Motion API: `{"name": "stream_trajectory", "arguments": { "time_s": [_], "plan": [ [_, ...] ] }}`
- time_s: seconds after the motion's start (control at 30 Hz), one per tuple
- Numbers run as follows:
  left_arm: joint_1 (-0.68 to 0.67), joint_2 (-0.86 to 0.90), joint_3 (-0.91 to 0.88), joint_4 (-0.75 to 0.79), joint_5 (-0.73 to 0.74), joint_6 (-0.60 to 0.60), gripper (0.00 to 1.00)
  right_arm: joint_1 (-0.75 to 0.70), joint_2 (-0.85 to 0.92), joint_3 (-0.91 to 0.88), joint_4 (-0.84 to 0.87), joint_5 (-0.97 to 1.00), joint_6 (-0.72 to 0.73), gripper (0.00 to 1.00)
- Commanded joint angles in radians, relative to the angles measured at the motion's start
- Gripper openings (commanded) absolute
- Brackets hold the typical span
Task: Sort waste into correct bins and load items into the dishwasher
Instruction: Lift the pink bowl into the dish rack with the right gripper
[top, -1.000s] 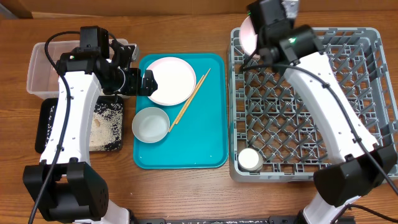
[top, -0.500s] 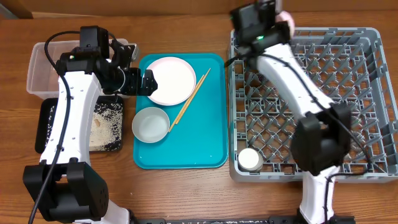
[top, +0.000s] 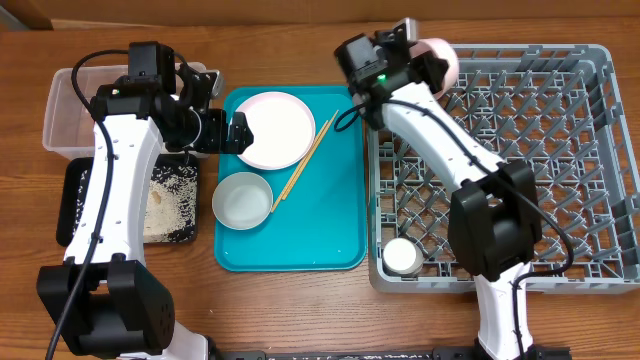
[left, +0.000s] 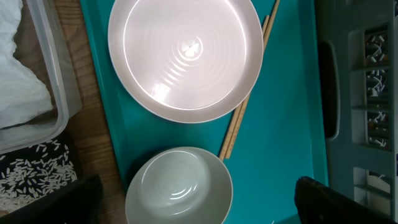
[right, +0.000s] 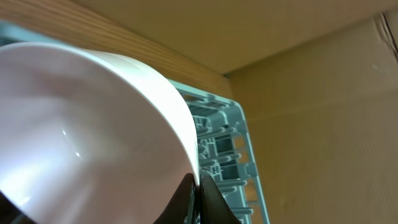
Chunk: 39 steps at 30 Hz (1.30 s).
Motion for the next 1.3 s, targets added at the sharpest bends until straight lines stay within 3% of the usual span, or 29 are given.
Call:
{"name": "stream_trajectory", "arguments": {
  "time_s": [0.0,0.07,0.13,0.23,0.37,0.47,0.67,0.9,1.0,1.07,1.17,1.27],
  "plan": [
    [0.0,-0.004,0.023,0.0,-0.007,-0.021,1.0,0.054,0.012,-0.003,-0.029,-0.104,0.0,0.08],
    [0.0,-0.004,0.023,0.0,-0.007,-0.021,1.0,0.061,0.012,-0.003,-0.039,-0.14,0.001,0.19],
    [0.0,-0.004,0.023,0.0,-0.007,-0.021,1.0,0.065,0.012,-0.003,-0.051,-0.169,0.004,0.46],
    [0.0,-0.004,0.023,0.0,-0.007,-0.021,1.0,0.067,0.012,-0.003,-0.071,-0.195,0.021,0.7],
    [0.0,-0.004,0.023,0.0,-0.007,-0.021,1.0,0.081,0.011,0.002,-0.11,-0.198,0.086,0.85],
    [0.0,-0.004,0.023,0.0,-0.007,-0.021,1.0,0.095,0.006,0.03,-0.154,-0.214,0.125,0.91],
    [0.0,-0.004,0.023,0.0,-0.007,-0.021,1.0,0.093,-0.033,0.206,-0.31,-0.375,0.22,0.92],
    [0.0,-0.004,0.023,0.0,-0.007,-0.021,1.0,0.05,-0.086,0.514,-0.446,-0.84,0.245,1.0],
    [0.0,-0.004,0.023,0.0,-0.007,-0.021,1.0,0.03,-0.092,0.536,-0.435,-1.111,0.245,1.0],
    [0.0,-0.004,0.023,0.0,-0.007,-0.021,1.0,0.017,-0.088,0.526,-0.436,-1.238,0.333,1.0],
    [0.0,-0.004,0.023,0.0,-0.007,-0.021,1.0,0.008,-0.087,0.483,-0.435,-1.275,0.505,1.0],
    [0.0,-0.004,0.023,0.0,-0.007,-0.021,1.0,0.01,-0.087,0.447,-0.433,-1.275,0.557,1.0]
  ]
}}
